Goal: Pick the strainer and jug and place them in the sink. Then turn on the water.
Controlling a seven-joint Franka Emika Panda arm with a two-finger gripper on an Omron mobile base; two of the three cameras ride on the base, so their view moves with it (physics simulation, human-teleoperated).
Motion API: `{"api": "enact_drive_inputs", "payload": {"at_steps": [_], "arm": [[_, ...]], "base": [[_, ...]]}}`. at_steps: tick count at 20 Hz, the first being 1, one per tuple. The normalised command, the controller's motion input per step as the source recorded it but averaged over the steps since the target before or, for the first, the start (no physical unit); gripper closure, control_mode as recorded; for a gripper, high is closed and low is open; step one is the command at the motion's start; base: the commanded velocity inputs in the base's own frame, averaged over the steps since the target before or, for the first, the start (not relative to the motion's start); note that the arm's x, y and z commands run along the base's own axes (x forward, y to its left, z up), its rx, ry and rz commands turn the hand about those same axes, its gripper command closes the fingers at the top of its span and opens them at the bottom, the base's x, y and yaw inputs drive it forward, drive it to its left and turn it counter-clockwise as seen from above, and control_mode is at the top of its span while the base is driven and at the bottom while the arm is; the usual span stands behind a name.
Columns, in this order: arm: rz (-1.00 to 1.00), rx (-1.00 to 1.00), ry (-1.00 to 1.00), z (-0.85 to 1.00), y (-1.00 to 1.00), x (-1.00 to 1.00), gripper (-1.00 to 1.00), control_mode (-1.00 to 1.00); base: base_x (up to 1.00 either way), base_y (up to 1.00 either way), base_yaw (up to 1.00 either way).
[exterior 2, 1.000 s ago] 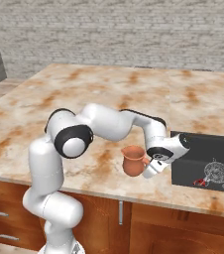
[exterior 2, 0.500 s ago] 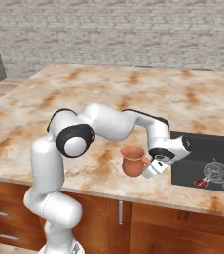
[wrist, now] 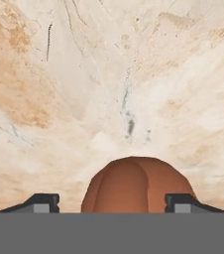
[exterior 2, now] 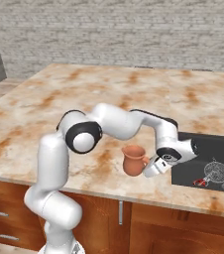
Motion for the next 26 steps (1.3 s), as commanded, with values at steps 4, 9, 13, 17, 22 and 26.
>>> {"api": "enact_drive_inputs", "payload": {"at_steps": [4, 9, 13, 17, 22, 26], "arm": [[0.03, 0.01, 0.02, -0.07, 0.14, 0.06, 1.00, -1.00], [0.00, 0.00, 0.00, 0.00, 0.12, 0.00, 1.00, -1.00], [-0.01, 0.00, -0.02, 0.00, 0.13, -0.14, 1.00, -1.00], [0.00, 0.00, -0.11, 0.25, 0.18, -0.23, 1.00, -1.00], [0.01, -0.11, -0.03, 0.42, 0.38, -0.29, 1.00, -1.00], [0.00, -0.09, 0.12, 0.55, 0.43, -0.21, 1.00, -1.00]], "base": [[0.00, 0.00, 0.00], [0.00, 0.00, 0.00], [0.00, 0.00, 0.00], [0.00, 0.00, 0.00], [0.00, 0.00, 0.00], [0.00, 0.00, 0.00]]}}
